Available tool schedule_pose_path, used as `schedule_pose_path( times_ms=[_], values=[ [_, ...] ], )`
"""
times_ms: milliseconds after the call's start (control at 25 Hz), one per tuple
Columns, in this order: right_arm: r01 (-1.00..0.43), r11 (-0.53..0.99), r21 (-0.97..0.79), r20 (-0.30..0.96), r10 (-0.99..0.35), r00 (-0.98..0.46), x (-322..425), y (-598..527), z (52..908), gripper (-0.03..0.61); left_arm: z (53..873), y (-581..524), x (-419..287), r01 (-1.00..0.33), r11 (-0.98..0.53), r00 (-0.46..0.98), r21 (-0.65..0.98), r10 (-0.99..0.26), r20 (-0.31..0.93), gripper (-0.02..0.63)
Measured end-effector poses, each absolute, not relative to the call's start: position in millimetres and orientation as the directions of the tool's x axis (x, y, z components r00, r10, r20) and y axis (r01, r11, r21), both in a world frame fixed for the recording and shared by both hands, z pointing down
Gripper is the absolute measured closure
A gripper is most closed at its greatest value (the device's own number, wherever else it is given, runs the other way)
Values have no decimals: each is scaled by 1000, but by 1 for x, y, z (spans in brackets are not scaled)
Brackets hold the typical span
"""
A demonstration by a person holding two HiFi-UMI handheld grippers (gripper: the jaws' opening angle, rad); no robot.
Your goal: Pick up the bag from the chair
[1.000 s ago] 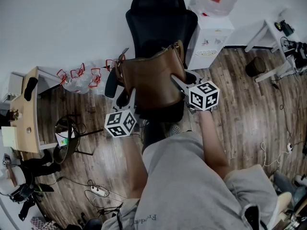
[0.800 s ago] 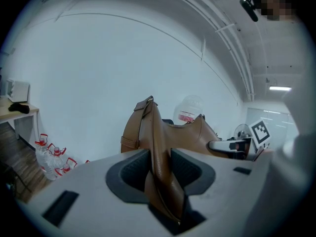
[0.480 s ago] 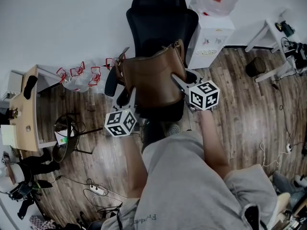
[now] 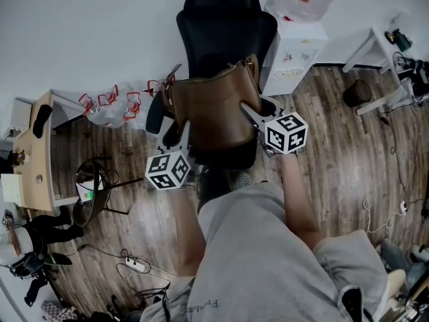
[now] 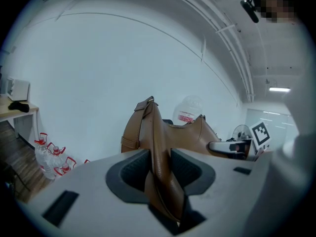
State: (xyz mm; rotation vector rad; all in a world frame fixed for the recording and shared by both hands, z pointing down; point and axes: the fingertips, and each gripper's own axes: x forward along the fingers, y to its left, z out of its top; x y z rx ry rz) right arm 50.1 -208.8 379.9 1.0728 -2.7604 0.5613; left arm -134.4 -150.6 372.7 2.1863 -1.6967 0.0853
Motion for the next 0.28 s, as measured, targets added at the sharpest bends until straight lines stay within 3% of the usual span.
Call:
schedule_pose_path(
  times_ms=[280],
  values=[
    [-667, 695, -267, 247, -620, -745, 55, -204, 377, 411, 371, -147, -129, -949, -202, 266, 241, -924, 274, 488]
  ],
)
